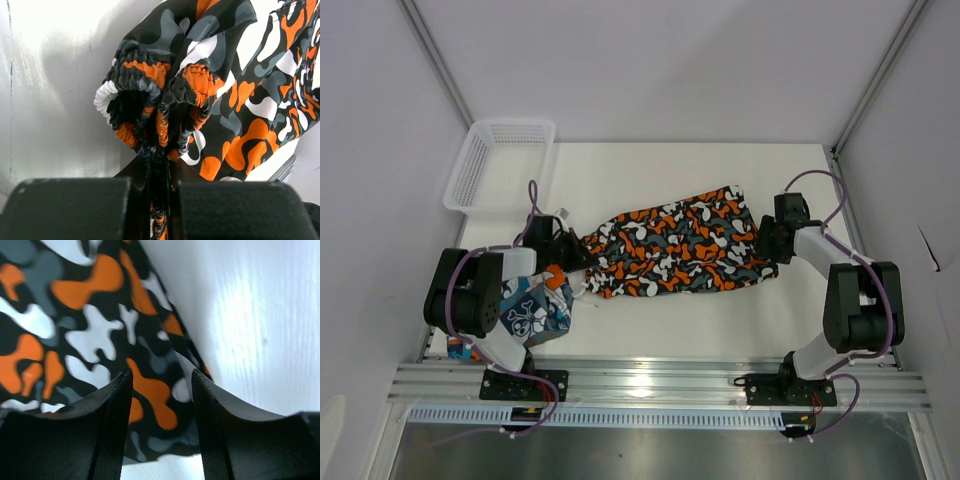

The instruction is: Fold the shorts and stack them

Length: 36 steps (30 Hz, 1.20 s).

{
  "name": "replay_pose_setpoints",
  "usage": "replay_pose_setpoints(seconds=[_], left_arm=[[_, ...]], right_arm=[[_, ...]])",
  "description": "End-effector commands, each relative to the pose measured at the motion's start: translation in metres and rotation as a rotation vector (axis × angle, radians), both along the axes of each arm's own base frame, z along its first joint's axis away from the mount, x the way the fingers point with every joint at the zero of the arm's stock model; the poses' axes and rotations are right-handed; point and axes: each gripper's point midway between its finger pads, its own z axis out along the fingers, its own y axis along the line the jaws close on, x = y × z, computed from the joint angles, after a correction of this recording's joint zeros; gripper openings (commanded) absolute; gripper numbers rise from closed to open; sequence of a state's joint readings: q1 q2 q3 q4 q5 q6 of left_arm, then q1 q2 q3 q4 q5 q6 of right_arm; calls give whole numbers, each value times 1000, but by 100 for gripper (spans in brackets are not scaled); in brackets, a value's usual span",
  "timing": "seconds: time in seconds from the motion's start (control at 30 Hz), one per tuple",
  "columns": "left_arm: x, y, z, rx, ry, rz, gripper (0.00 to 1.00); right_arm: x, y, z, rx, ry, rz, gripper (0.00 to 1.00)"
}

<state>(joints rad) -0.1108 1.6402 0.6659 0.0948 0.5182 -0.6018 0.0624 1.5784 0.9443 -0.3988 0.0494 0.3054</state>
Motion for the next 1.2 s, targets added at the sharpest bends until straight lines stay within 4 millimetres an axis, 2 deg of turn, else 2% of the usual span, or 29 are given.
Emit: replay_pose_setpoints(seconds=[0.0,0.13,0.33,0.37,0.43,0.5,0.7,0.83,0.87,1.0,1.07,1.13,1.17], left_arm=[[8,4,5,27,-49,-3,0],[7,5,5,30,-51,2,0],[7,5,6,26,-49,7,0],[8,5,6,26,-52,7,0],[6,5,5,26,-44,10,0],[6,5,3,26,-38,13,0],[6,10,3,37,-29,45,0],[6,23,0,11,-21,104,0],[6,24,2,-6,-24,107,0],[6,26,2,-29,-32,120,0],[7,25,6,-35,-48,110,0],[7,23,7,-44,-60,97,0],[7,21,9,-51,-62,90,0]], right_arm=[[-14,-13,5,-2,9,-37,53],[-25,-11,0,16,44,-35,48],[-36,-7,3,38,59,-29,22],[-39,-1,1,65,71,-11,10],[-41,2,0,85,81,-3,0],[-43,0,1,78,76,-23,0],[-48,-29,4,-37,58,-137,0],[-54,-41,-2,-93,75,-186,0],[-58,-54,-5,-112,83,-229,0],[-57,-53,-11,-97,102,-222,0],[-56,-49,-18,-83,121,-205,5],[-52,-46,-19,-68,121,-194,24],[-48,-45,-17,-60,112,-187,28]])
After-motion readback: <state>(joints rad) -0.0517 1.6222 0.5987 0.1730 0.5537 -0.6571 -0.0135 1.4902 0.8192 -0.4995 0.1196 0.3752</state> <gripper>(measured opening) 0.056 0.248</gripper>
